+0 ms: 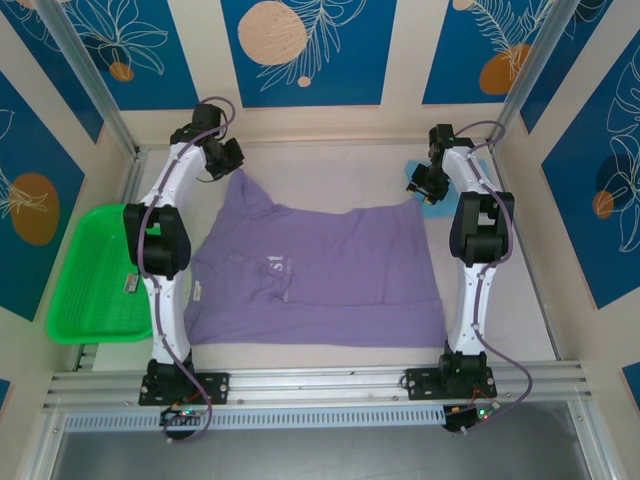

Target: Fold and stack the t-shirts

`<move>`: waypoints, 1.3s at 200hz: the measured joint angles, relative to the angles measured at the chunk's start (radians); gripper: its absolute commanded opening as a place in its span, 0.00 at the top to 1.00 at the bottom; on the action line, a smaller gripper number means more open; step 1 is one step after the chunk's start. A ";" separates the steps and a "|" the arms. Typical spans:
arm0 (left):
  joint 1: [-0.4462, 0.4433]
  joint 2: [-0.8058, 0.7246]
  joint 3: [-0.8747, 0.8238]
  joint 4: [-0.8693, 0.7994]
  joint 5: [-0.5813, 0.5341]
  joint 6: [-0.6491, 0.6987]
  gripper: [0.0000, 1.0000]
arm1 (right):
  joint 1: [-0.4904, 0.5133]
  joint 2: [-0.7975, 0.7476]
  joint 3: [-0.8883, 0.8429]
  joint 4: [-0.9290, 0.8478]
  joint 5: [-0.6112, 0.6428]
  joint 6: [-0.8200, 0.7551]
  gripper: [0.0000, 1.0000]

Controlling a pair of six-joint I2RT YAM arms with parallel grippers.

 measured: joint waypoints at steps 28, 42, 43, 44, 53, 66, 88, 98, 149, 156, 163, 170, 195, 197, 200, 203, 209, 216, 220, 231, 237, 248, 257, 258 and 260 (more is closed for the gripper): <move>-0.002 0.000 0.000 -0.008 0.003 0.000 1.00 | 0.001 0.016 0.004 -0.005 0.000 -0.007 0.64; -0.002 0.000 0.000 -0.011 0.007 0.000 1.00 | 0.001 0.025 0.005 -0.005 0.000 -0.007 0.66; -0.002 0.000 0.000 -0.011 0.007 0.000 1.00 | 0.001 0.026 0.005 -0.005 0.000 -0.008 0.66; -0.002 0.000 0.000 -0.012 0.007 0.000 1.00 | 0.001 0.026 0.005 -0.005 0.000 -0.008 0.66; -0.002 0.000 0.000 -0.012 0.008 -0.001 1.00 | 0.001 0.029 0.005 -0.005 0.000 -0.010 0.67; -0.002 0.000 0.000 -0.016 0.011 -0.001 1.00 | 0.003 0.031 0.006 -0.007 0.000 -0.011 0.70; -0.003 0.000 0.000 -0.018 0.011 0.000 1.00 | 0.003 0.033 0.008 -0.007 0.000 -0.015 0.75; -0.003 0.000 0.000 -0.018 0.011 0.000 1.00 | 0.006 0.033 0.010 -0.008 0.000 -0.019 0.78; -0.003 0.000 0.000 -0.019 0.014 -0.001 1.00 | 0.009 0.033 0.015 -0.012 0.000 -0.025 0.90; -0.004 0.000 0.000 -0.019 0.015 -0.001 1.00 | 0.011 0.033 0.015 -0.012 0.000 -0.025 0.90; -0.005 0.000 0.000 -0.019 0.016 -0.001 1.00 | 0.011 0.033 0.015 -0.013 0.000 -0.025 0.92; -0.005 0.000 0.000 -0.019 0.018 -0.001 1.00 | 0.013 0.033 0.015 -0.014 0.000 -0.025 0.93; -0.008 -0.005 0.000 -0.027 0.018 -0.005 1.00 | 0.017 0.032 0.014 -0.020 -0.004 -0.023 0.98; -0.008 -0.005 0.000 -0.029 0.018 -0.005 1.00 | 0.018 0.032 0.014 -0.021 -0.004 -0.023 0.98; -0.009 -0.008 0.000 -0.032 0.018 -0.008 1.00 | 0.018 0.030 0.013 -0.020 -0.005 -0.023 0.99; -0.010 -0.009 0.000 -0.034 0.017 -0.010 1.00 | 0.019 0.028 0.010 -0.018 -0.005 -0.022 0.99; -0.010 -0.014 0.000 -0.042 0.017 -0.014 1.00 | 0.020 0.020 -0.001 -0.015 -0.010 -0.022 1.00; -0.011 -0.022 0.000 -0.054 0.017 -0.021 1.00 | 0.021 0.004 -0.021 -0.010 -0.016 -0.021 1.00; -0.012 -0.026 0.000 -0.061 0.017 -0.026 1.00 | 0.023 -0.007 -0.032 -0.008 -0.018 -0.021 1.00; -0.012 -0.050 -0.006 -0.077 0.018 -0.040 1.00 | 0.025 -0.049 -0.075 -0.002 -0.028 -0.021 1.00; -0.013 -0.069 -0.019 -0.079 0.018 -0.049 1.00 | 0.027 -0.075 -0.098 0.000 -0.034 -0.021 1.00; -0.013 -0.123 -0.066 -0.081 0.025 -0.072 1.00 | 0.027 -0.133 -0.143 0.005 -0.048 -0.022 1.00; -0.013 -0.174 -0.112 -0.088 0.032 -0.090 1.00 | 0.027 -0.182 -0.175 0.010 -0.058 -0.022 1.00; -0.013 -0.177 -0.115 -0.089 0.032 -0.091 1.00 | 0.027 -0.187 -0.178 0.010 -0.058 -0.022 1.00; -0.013 -0.190 -0.126 -0.092 0.036 -0.096 1.00 | 0.027 -0.199 -0.185 0.011 -0.061 -0.022 1.00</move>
